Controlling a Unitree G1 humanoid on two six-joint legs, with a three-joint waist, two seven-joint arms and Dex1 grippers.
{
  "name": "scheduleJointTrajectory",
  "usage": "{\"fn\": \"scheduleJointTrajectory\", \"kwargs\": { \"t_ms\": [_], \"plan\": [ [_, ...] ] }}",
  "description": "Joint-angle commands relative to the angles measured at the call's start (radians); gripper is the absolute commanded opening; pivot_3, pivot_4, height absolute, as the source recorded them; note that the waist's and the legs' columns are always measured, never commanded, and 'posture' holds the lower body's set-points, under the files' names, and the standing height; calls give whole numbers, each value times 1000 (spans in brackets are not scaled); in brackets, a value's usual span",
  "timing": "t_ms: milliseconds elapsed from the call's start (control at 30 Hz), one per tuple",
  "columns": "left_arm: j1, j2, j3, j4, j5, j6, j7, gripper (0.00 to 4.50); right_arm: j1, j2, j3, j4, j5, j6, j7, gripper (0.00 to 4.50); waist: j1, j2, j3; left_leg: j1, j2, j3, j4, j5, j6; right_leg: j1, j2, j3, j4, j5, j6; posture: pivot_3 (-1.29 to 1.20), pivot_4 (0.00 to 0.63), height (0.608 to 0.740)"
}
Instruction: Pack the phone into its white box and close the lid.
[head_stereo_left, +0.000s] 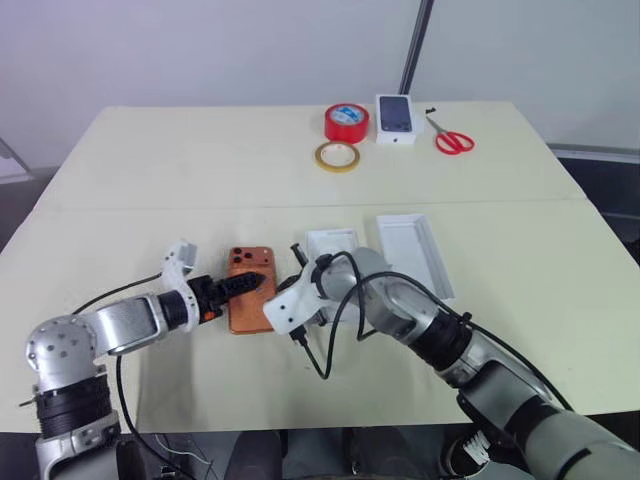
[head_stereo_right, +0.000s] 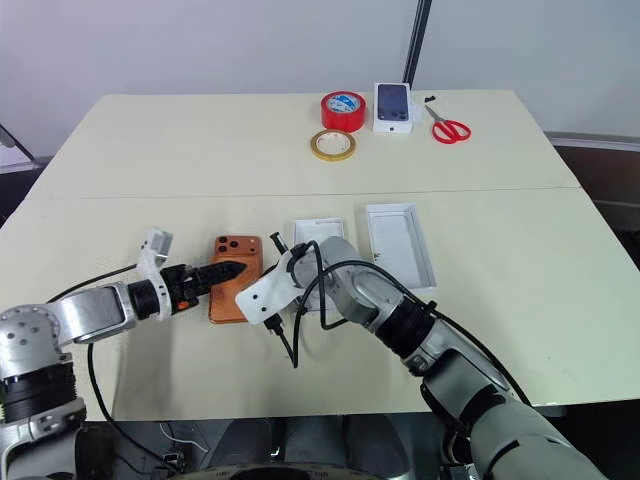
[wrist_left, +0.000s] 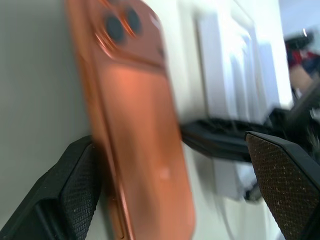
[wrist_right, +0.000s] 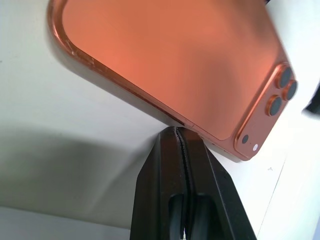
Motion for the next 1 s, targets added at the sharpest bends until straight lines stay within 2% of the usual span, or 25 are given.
{"fn": "scheduleJointTrajectory", "kwargs": {
  "t_ms": [33,167,433,467,500,533,600,767,867,933,1000],
  "plan": [
    [28,12,-16,-27,-84,-41,21,3209,18,6,25,-5,2,-2,17,0,0,0,0,0,0,0,0,0,0,0,0,0,0,0,0,0,150,740],
    [57,15,-54,-28,-143,-85,56,1208,17,10,25,-3,2,-2,14,0,1,0,0,0,0,0,0,0,0,0,0,0,0,0,0,0,150,740],
    [98,31,-99,-17,-270,-207,131,1208,22,5,9,-20,3,6,6,0,1,0,1,0,0,0,-1,0,0,0,0,0,-1,0,0,0,150,740],
    [101,35,-100,-15,-286,-225,142,618,20,5,0,-29,6,11,6,0,2,0,1,0,0,0,-1,0,0,0,0,0,-1,0,0,0,150,740],
    [102,40,-102,-14,-300,-241,151,254,17,9,-15,-43,14,22,7,0,2,0,1,0,0,0,-1,0,0,0,0,0,-1,0,0,0,150,740],
    [104,47,-106,-13,-315,-256,159,46,15,12,-29,-58,23,35,8,0,2,0,1,0,0,0,-1,0,0,0,0,0,-1,0,0,0,150,740],
    [108,58,-115,-15,-339,-284,171,46,8,12,-60,-94,43,55,16,0,3,0,3,-1,0,0,-1,0,0,-1,0,0,-1,0,0,0,150,740],
    [90,58,-148,-49,-421,-372,215,46,17,-8,-215,-268,182,213,91,0,8,0,5,-8,0,0,-1,1,-1,-8,0,0,-1,0,0,0,150,740],
    [46,19,-163,-76,-478,-458,259,46,71,-55,-335,-401,297,338,153,0,30,0,5,-16,0,-1,1,3,-5,-15,-1,0,0,0,0,0,150,740],
    [11,-5,-204,-100,-487,-486,279,46,126,-97,-433,-493,396,433,195,0,43,-1,5,-19,-1,-1,3,3,-5,-16,-1,-1,0,0,0,0,150,740],
    [-35,-69,-274,-113,-480,-526,307,46,216,-135,-569,-580,522,560,230,0,59,-1,5,-20,-2,-1,3,3,-5,-15,-3,-1,-2,0,0,0,150,740]
  ]
}}
